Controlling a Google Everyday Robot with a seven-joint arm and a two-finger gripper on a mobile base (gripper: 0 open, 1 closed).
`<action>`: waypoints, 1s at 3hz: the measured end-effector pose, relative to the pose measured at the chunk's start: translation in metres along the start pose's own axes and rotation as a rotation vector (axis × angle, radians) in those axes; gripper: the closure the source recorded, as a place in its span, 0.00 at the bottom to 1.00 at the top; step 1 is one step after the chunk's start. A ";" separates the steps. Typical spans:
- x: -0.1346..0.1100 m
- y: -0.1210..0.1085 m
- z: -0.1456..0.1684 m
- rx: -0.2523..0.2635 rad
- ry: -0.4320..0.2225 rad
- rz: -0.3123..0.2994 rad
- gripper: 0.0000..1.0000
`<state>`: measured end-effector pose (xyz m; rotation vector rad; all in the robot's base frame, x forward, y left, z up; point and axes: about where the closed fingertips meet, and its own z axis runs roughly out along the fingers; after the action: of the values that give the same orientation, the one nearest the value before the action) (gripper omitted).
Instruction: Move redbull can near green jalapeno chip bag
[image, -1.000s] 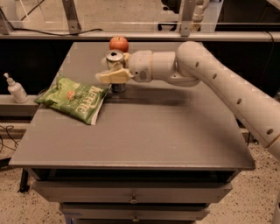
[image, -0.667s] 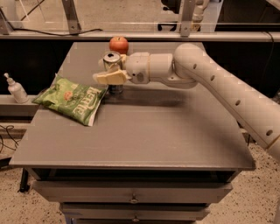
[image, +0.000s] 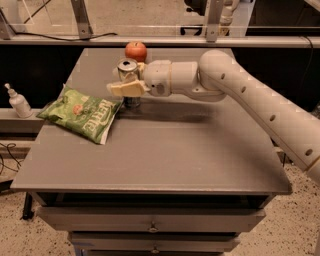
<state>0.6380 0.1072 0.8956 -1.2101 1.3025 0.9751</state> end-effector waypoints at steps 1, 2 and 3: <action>0.000 0.002 0.001 -0.001 0.004 0.005 0.36; 0.000 0.004 0.003 -0.008 0.016 0.020 0.11; 0.001 0.004 0.003 -0.012 0.026 0.033 0.00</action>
Offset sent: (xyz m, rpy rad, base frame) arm -0.0030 0.0001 -0.0017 -0.0268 0.0457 -0.0029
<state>0.6348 0.1111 0.8940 -1.2174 1.3419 0.9949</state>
